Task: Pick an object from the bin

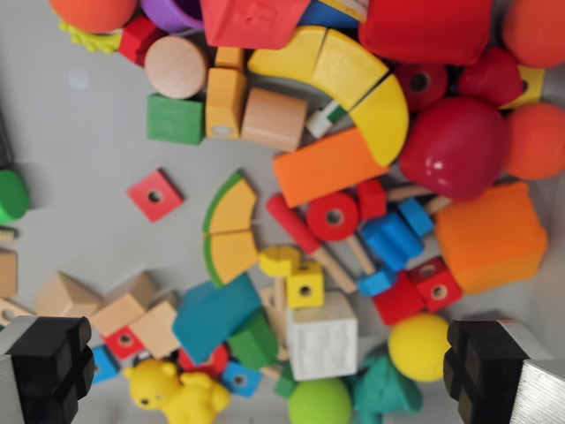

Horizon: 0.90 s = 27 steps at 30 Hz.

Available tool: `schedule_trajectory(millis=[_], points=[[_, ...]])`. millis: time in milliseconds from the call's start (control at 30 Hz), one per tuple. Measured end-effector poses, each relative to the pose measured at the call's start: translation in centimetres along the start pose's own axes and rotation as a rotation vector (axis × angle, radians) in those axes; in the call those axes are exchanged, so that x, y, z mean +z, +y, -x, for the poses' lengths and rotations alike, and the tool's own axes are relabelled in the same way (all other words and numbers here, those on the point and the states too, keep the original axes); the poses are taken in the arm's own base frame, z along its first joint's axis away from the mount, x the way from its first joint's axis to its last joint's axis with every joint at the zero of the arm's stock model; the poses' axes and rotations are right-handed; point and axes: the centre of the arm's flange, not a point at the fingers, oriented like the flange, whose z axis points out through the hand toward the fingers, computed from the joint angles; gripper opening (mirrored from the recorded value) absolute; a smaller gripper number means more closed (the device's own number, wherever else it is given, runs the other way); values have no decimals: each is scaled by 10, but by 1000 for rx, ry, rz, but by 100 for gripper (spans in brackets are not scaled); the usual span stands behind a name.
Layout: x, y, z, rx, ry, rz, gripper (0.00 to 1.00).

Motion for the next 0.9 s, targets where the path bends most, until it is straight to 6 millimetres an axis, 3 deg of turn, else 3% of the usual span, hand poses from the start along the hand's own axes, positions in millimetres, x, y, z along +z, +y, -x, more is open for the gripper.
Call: schedule_trajectory(millis=[900], points=[[48,-33,43,-16,0,-5,100]])
